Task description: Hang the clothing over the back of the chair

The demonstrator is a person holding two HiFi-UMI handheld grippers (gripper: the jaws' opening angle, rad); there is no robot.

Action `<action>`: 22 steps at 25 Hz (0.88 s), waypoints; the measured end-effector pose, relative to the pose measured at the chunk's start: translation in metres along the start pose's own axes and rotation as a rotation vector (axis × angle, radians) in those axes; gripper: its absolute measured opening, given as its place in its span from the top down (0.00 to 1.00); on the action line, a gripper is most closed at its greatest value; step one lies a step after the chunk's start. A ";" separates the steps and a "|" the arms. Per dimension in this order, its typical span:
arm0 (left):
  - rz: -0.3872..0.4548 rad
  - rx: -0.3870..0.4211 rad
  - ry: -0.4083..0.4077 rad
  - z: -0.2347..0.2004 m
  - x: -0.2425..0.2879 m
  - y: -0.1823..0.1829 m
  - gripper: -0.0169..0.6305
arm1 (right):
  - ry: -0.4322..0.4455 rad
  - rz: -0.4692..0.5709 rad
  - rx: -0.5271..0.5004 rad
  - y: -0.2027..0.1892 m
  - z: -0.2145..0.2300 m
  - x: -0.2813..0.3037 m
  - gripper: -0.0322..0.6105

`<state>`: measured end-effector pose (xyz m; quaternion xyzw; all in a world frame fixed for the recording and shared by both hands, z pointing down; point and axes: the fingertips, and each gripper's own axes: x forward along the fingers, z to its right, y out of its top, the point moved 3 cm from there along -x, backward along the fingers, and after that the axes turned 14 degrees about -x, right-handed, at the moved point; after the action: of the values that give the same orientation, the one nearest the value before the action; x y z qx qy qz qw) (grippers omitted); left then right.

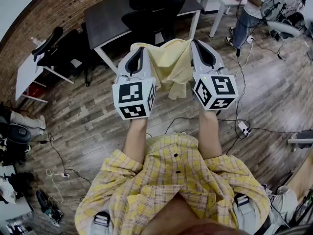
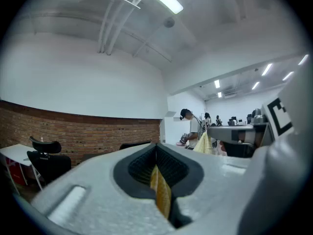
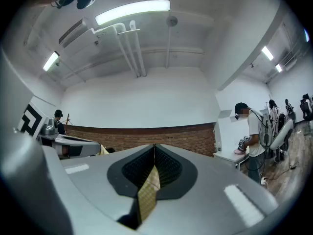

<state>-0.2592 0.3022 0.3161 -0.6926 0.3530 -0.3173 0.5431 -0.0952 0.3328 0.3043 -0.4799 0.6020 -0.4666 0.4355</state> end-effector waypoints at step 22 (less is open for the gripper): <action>0.022 0.024 0.086 0.060 0.045 -0.011 0.97 | 0.091 0.057 0.035 -0.011 0.072 0.006 0.93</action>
<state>-0.1839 0.2981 0.3165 -0.6679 0.3795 -0.3451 0.5392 -0.0243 0.3152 0.3011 -0.4331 0.6262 -0.4861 0.4289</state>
